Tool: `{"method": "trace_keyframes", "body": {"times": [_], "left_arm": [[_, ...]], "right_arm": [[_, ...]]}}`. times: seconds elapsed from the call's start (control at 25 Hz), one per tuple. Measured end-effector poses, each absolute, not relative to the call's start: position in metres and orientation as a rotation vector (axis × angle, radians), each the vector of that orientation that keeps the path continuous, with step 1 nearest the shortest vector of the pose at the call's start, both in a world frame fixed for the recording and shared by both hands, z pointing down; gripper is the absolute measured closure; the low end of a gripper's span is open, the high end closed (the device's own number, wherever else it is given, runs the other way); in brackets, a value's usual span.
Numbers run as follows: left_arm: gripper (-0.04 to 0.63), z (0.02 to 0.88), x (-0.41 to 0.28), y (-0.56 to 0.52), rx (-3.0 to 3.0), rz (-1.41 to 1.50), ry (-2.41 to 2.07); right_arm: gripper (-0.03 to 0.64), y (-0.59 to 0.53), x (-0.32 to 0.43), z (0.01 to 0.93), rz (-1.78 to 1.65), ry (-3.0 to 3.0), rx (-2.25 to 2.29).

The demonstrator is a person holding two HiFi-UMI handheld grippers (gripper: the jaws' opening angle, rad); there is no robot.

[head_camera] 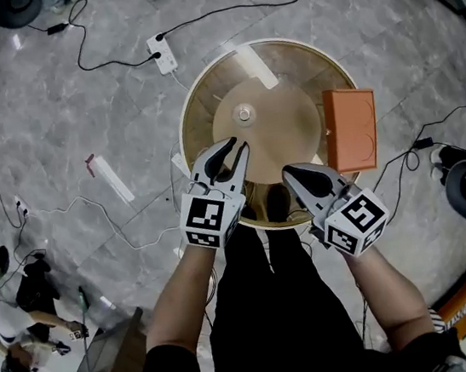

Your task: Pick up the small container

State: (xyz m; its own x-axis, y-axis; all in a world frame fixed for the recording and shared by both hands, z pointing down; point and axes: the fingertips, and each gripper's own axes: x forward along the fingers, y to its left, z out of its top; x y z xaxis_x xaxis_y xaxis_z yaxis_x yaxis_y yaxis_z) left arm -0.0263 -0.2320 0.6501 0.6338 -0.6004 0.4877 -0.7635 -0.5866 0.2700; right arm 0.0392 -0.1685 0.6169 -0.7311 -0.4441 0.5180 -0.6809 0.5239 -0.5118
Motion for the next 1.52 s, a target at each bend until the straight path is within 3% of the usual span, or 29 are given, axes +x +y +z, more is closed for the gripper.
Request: {"method": "trace_keyframes", "body": {"times": [0.08, 0.36, 0.68, 1.52], "left_arm": [[0.481, 0.673, -0.027, -0.234, 2.4, 0.497, -1.063], [0.445, 0.749, -0.017, -0.244, 2.426, 0.537, -1.057], [0.278, 0.812, -0.015, -0.264, 2.461, 0.539, -1.125], [0.247, 0.866, 0.024, -0.296, 2.594, 0.676, -1.033]], "right_arm": [[0.603, -0.169, 0.039, 0.636, 1.034, -2.438, 0.929], [0.603, -0.161, 0.045, 0.707, 1.073, -2.41, 0.923], [0.603, -0.153, 0.032, 0.76, 1.124, -2.398, 0.888], [0.603, -0.141, 0.05, 0.782, 1.193, -2.375, 0.973]]}}
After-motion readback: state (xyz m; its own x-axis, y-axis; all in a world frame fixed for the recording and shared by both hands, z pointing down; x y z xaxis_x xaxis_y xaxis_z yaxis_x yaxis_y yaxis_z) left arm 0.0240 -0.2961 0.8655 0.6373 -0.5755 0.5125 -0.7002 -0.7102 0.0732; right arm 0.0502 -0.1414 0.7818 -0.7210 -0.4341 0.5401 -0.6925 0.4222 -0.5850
